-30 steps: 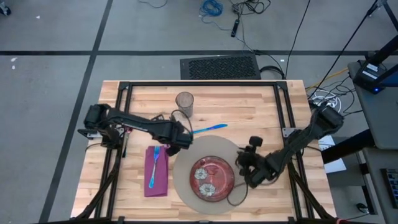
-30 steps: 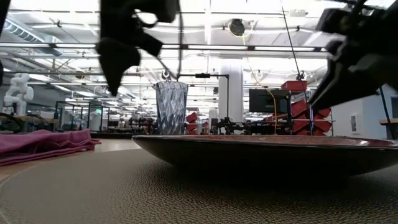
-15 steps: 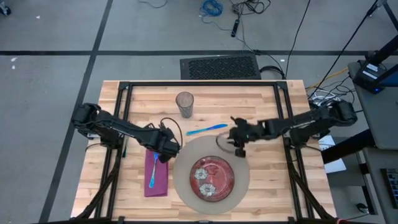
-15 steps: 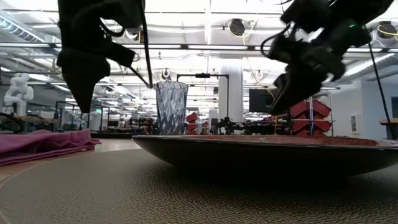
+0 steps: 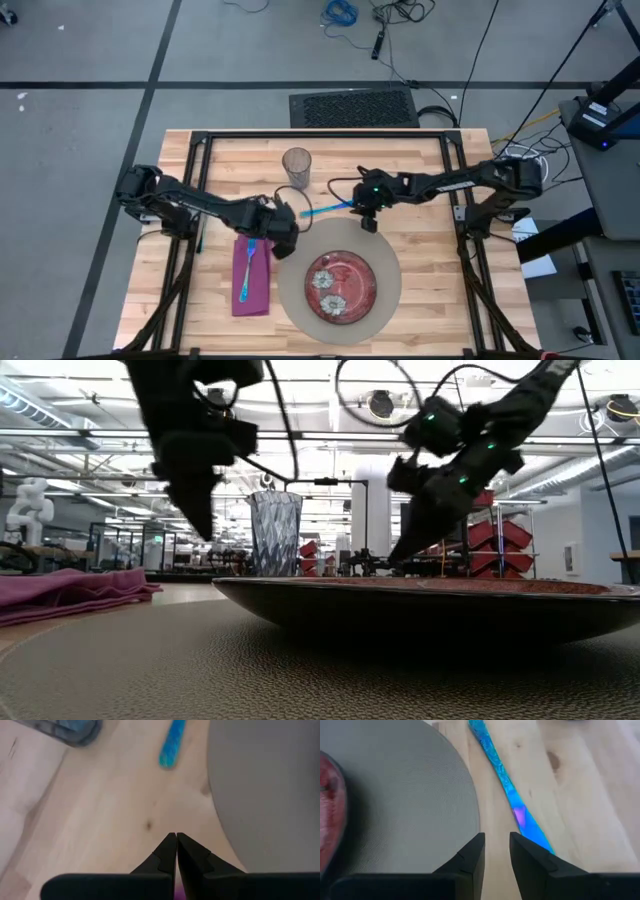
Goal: Set table place
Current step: Move the blue table knife to the right side of the gray placemat
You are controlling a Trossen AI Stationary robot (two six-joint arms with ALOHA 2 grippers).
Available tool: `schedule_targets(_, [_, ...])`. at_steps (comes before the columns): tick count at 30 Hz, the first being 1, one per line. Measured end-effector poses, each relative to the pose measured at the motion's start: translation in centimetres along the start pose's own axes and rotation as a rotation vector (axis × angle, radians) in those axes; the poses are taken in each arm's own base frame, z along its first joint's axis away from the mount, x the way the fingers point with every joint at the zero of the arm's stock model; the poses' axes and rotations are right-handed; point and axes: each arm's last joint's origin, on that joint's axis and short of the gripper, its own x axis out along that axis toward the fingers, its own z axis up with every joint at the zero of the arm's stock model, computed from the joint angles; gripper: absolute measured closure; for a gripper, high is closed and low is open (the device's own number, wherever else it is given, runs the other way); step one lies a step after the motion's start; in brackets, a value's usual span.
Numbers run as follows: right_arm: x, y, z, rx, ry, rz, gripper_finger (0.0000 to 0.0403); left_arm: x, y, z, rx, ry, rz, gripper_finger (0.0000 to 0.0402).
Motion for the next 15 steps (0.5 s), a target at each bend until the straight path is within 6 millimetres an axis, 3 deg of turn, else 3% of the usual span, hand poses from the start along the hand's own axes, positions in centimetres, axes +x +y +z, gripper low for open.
schedule_targets(8, [3.7, -1.0, 1.5, 0.008, 0.05, 0.0, 0.0328, 0.8, 1.5, 1.7, -0.031, -0.026, -0.03, 0.0401])
schedule_targets(15, [4.4, -3.1, 1.8, 0.087, 0.052, -0.059, 0.0328, 0.8, 1.4, 1.7, -0.018, -0.021, -0.04, 0.0401])
